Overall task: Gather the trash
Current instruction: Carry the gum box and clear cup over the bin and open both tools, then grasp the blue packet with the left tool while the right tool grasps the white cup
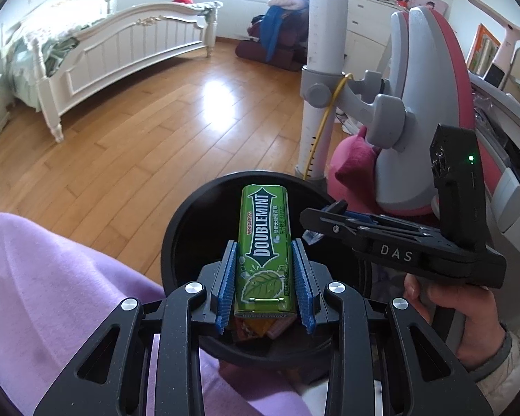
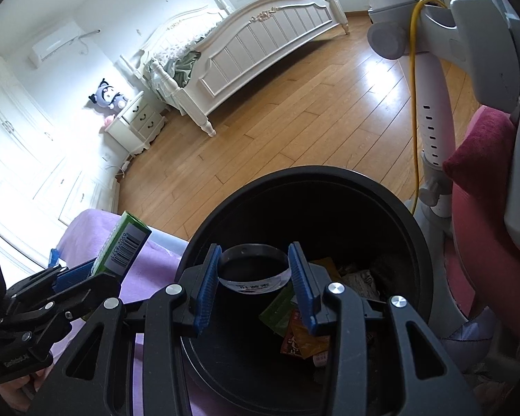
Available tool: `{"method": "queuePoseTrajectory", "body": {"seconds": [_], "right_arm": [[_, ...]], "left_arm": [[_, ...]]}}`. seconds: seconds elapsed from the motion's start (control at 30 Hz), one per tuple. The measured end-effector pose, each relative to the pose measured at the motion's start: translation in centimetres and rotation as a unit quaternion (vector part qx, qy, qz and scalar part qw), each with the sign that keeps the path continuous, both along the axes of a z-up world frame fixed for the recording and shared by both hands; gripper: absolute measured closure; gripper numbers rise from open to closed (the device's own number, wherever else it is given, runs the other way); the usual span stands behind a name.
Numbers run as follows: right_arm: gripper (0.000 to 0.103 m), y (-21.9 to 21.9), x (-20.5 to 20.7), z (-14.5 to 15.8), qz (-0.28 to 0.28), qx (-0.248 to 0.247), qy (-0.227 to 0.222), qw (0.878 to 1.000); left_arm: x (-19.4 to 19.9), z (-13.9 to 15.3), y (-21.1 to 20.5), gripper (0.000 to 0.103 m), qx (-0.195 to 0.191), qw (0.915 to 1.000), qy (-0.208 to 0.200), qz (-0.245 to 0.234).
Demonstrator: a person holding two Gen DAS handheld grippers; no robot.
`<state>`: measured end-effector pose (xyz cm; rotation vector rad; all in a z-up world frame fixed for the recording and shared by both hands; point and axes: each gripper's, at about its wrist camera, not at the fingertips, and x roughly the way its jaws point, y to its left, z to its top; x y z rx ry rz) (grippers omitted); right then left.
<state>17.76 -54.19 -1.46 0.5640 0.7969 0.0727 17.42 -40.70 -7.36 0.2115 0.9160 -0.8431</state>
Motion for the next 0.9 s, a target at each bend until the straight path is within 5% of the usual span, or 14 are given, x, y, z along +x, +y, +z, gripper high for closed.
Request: {"method": "queuePoseTrajectory", "body": {"seconds": [0.13, 0.23, 0.43, 0.6, 0.9], "right_arm": [[0.061, -0.3, 0.1, -0.1, -0.001, 0.001, 0.004, 1.000], [0.060, -0.1, 0.1, 0.1, -0.001, -0.002, 0.004, 1.000], [0.061, 1.5, 0.1, 1.0, 0.014, -0.008, 0.000, 1.000], [0.042, 4.3, 0.5, 2.5, 0.040, -0.016, -0.021, 0.999], [0.041, 12.2, 2.2, 4.9, 0.119, -0.043, -0.037, 0.991]], "left_arm": [[0.1, -0.1, -0.1, 0.071, 0.005, 1.0000, 0.001, 0.005], [0.1, 0.3, 0.3, 0.046, 0.008, 0.9999, -0.006, 0.013], [-0.1, 1.6, 2.4, 0.030, 0.002, 0.9988, -0.032, 0.036], [0.4, 3.2, 7.1, 0.020, -0.017, 0.9941, -0.053, 0.093], [2.5, 4.9, 19.5, 0.017, -0.017, 0.9736, -0.072, 0.216]]}}
